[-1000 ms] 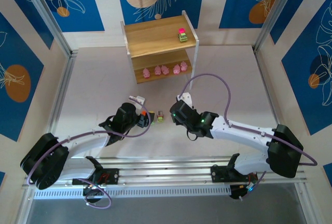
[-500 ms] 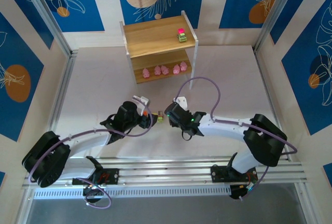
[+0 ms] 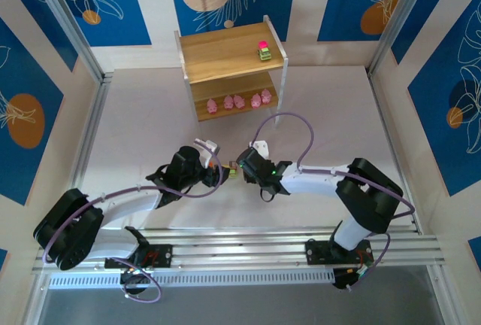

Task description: Place and organize the plastic toys onto the shelf

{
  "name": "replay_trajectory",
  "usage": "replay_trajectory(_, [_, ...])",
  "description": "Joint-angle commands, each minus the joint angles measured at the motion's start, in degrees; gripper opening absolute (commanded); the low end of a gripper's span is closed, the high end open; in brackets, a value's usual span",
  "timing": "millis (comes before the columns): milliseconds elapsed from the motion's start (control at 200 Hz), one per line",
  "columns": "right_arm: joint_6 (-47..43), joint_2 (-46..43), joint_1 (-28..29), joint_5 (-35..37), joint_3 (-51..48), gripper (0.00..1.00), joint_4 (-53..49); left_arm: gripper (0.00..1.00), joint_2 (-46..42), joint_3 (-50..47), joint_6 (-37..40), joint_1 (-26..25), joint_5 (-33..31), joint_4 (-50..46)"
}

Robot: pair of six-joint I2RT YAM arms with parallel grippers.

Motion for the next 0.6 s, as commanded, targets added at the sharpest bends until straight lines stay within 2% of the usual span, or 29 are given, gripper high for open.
replay_trajectory(0, [-1.1, 1.4, -0.3, 0.9, -0.4, 0.44, 3.3, 0.77, 0.7, 1.3, 0.6, 0.6, 1.1, -0.4])
replay_trajectory(345, [-2.1, 3.4, -1.6, 0.8, -1.1, 0.36, 5.5, 0.77, 0.9, 1.4, 0.5, 0.6, 1.2, -0.3])
replay_trajectory(595, [-2.6, 3.9, -2.4, 0.1, -1.0, 0.36, 6.0, 0.77, 1.1, 1.5, 0.5, 0.5, 1.3, -0.3])
